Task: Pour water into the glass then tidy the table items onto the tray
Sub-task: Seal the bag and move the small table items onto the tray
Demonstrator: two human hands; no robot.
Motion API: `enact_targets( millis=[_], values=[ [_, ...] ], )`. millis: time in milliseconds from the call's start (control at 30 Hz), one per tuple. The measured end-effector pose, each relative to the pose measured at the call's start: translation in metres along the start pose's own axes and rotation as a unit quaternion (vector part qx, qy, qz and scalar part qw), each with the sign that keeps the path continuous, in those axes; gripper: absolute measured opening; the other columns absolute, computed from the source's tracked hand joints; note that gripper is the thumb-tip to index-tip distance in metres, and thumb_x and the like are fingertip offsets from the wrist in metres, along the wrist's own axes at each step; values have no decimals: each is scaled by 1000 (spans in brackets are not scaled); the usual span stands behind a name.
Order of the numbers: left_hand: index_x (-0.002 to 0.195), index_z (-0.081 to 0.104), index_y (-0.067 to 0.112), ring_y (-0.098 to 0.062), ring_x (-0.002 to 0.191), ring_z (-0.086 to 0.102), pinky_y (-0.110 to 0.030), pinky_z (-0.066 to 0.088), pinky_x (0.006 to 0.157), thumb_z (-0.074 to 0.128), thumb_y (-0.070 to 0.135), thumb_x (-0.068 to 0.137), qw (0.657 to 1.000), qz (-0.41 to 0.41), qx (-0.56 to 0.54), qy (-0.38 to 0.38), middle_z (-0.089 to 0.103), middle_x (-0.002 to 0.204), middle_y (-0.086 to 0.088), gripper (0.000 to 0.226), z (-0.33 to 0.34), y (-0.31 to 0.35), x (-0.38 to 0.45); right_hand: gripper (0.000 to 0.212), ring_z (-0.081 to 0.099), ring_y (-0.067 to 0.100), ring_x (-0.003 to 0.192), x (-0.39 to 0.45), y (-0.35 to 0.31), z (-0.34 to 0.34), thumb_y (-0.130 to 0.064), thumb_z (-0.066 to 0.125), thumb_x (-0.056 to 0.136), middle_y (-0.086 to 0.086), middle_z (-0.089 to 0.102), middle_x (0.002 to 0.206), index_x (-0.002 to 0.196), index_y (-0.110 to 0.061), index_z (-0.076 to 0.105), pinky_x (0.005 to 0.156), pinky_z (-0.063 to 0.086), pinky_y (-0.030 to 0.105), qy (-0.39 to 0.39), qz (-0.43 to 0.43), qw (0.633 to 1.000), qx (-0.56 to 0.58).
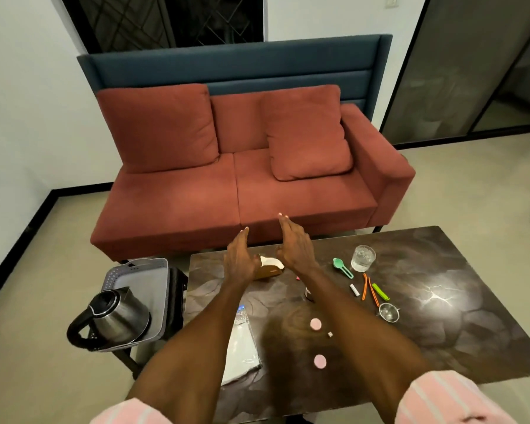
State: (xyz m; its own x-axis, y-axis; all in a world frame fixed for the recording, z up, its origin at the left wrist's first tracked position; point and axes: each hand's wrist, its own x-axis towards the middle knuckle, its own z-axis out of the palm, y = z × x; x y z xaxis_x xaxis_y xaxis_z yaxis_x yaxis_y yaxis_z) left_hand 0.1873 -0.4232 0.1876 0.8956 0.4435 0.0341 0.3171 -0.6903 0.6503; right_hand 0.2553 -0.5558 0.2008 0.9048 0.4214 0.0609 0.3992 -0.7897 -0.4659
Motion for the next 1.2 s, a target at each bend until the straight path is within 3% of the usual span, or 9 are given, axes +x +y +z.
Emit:
enact_targets(
  millis=[200,400,500,600,833,1033,1200],
  values=[
    [153,22,22,-31,143,28,-50,22,116,61,20,87,998,39,31,26,28,158,-3,76,-51,37,25,87,28,27,146,21,-26,-57,-9,61,81,9,27,161,156,-15,18,116,31,44,64,-29,997,-17],
    [151,27,21,-25,142,31,-51,28,113,67,23,83,983,119,67,118,31,156,-2,79,-119,89,54,88,29,28,145,45,-60,-129,-5,58,78,11,27,160,156,-12,19,114,34,42,161,-76,982,-60],
    [151,27,21,-23,142,30,-47,30,112,68,28,82,967,154,104,173,30,157,0,81,-152,116,65,89,26,28,147,57,-80,-164,-6,57,78,12,23,162,157,-13,16,114,34,44,209,-95,969,-87],
    [153,21,21,-21,146,23,-44,27,114,68,37,81,941,191,164,228,21,160,0,88,-181,139,74,93,16,26,151,68,-98,-198,-11,56,77,10,14,165,158,-15,9,120,25,43,249,-108,955,-116],
    [155,2,24,-20,150,7,-46,17,120,65,44,78,893,241,224,307,0,164,0,102,-245,200,82,98,8,30,153,74,-133,-277,-21,56,80,13,-3,166,158,-16,-2,124,16,45,344,-134,913,-171],
    [155,1,22,-24,150,10,-48,19,119,66,49,80,878,251,217,345,1,164,-2,103,-282,227,77,97,5,29,154,70,-134,-327,-41,56,87,13,-8,165,157,-16,-5,122,17,45,388,-127,890,-205],
    [155,0,20,-27,149,12,-48,20,118,66,54,78,864,247,230,373,2,163,-4,107,-292,234,75,100,6,28,154,60,-125,-345,-44,57,86,12,-9,165,157,-17,-8,122,17,44,391,-109,887,-221]
  ],
)
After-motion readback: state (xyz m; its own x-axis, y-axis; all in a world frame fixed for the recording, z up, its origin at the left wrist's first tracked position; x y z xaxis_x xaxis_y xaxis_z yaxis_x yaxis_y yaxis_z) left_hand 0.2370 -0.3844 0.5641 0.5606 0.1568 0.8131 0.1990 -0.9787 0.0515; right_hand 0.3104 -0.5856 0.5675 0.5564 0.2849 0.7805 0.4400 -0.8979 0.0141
